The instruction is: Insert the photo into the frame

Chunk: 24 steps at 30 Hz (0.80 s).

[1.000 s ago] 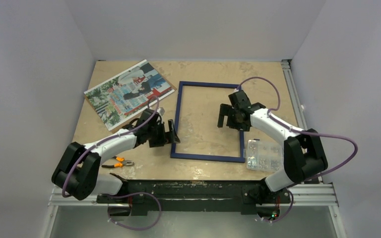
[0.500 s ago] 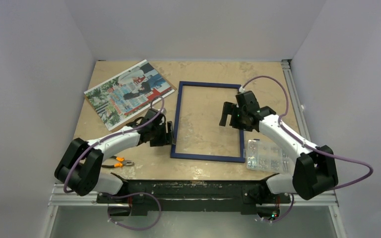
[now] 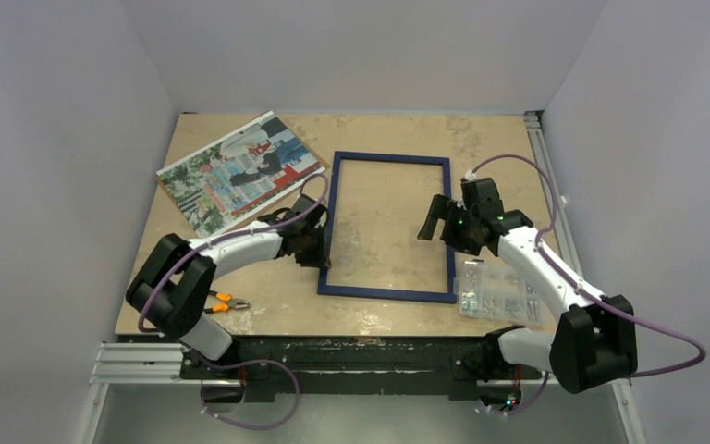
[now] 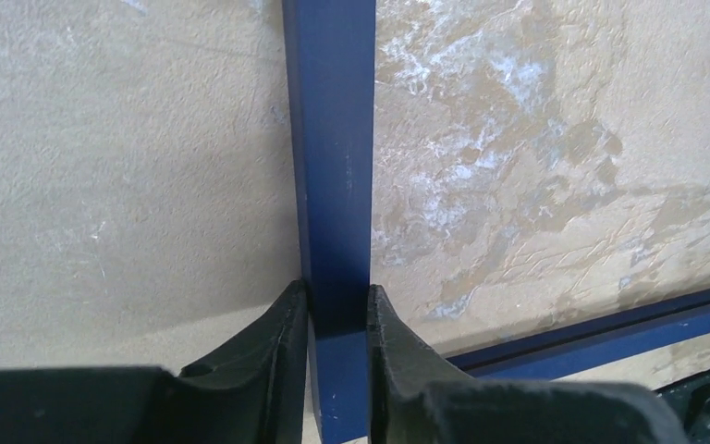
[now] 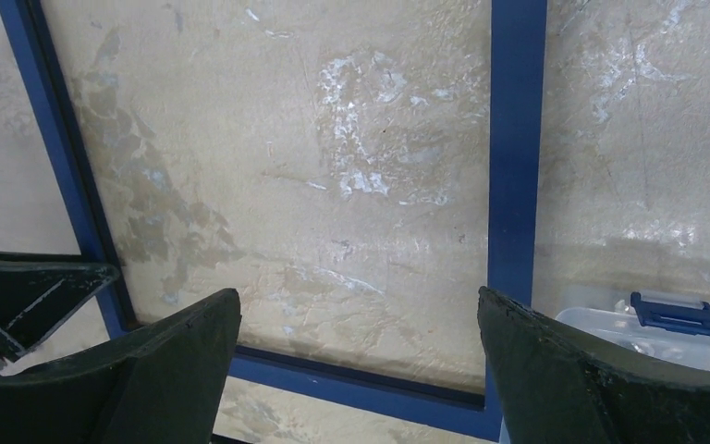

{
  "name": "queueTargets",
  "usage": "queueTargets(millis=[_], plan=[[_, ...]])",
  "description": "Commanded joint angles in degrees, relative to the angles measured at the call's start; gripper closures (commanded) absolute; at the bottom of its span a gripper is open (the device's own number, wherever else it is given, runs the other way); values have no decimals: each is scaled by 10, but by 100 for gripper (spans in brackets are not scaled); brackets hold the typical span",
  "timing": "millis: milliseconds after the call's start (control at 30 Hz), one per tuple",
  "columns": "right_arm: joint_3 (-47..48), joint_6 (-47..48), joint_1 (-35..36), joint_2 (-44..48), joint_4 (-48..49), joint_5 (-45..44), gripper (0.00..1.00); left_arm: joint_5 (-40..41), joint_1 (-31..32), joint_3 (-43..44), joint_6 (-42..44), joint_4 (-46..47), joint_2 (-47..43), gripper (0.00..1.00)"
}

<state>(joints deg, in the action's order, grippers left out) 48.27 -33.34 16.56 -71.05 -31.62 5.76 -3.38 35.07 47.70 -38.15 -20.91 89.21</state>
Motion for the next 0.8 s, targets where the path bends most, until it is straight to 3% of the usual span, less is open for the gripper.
queueTargets(millis=[0, 133, 767], plan=[[-3, -5, -15, 24, 14, 34, 2, 21, 4, 30, -5, -23, 41, 90], [-3, -3, -17, 30, 10, 41, 2, 31, 4, 69, -13, -40, 67, 100], [-22, -5, -19, 54, 8, 49, 2, 22, -46, 161, -41, -37, 118, 100]])
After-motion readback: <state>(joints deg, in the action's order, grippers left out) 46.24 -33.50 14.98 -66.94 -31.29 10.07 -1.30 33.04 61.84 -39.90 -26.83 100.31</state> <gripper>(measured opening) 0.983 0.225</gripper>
